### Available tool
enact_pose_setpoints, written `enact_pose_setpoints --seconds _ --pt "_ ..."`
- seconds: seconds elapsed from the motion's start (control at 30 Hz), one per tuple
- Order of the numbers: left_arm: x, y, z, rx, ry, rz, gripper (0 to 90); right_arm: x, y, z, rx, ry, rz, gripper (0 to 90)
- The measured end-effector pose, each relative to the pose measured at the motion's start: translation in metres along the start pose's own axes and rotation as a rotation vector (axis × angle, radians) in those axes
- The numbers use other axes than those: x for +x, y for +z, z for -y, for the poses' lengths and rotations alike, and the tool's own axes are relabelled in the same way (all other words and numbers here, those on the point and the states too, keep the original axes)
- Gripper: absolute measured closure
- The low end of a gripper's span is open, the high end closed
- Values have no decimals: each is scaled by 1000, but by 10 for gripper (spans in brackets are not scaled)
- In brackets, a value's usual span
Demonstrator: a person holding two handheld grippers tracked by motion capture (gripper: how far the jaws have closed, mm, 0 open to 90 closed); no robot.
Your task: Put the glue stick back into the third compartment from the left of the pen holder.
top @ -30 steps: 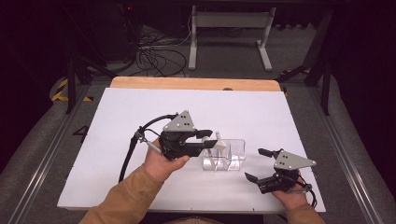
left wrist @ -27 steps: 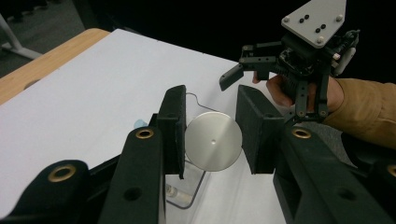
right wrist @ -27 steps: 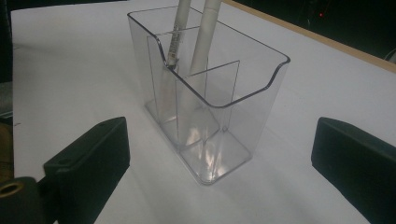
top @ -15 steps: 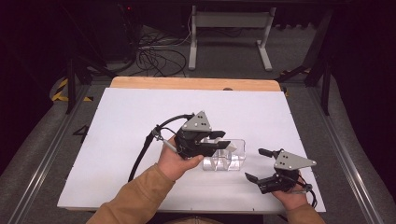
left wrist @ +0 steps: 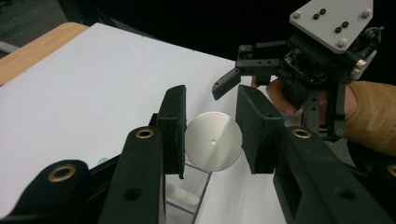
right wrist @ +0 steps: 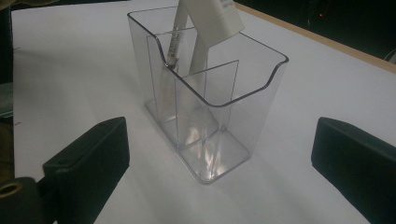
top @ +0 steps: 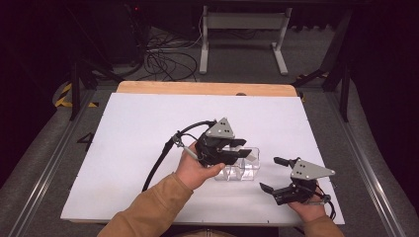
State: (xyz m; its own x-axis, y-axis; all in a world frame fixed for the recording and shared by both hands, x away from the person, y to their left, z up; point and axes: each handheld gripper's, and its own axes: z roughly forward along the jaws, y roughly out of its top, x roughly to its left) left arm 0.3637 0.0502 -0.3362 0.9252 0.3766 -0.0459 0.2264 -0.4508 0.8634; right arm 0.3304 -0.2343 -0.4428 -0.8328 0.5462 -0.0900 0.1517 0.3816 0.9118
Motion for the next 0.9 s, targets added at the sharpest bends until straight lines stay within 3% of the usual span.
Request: enact_pose_setpoints --seconds 0.43,0.8,0.83,0.87,0.9 --pt "3 18 3 57 7 -20 649 0 0 0 -2 0 0 49" --pt "5 33 7 99 19 -6 646 0 0 0 -2 1 0 49" --pt "5 34 8 86 19 8 636 0 0 0 -1 1 0 48" --pt "5 33 9 63 16 20 558 0 0 0 -2 0 1 48" --pt "5 32 10 42 11 24 414 0 -1 0 -2 1 0 48"
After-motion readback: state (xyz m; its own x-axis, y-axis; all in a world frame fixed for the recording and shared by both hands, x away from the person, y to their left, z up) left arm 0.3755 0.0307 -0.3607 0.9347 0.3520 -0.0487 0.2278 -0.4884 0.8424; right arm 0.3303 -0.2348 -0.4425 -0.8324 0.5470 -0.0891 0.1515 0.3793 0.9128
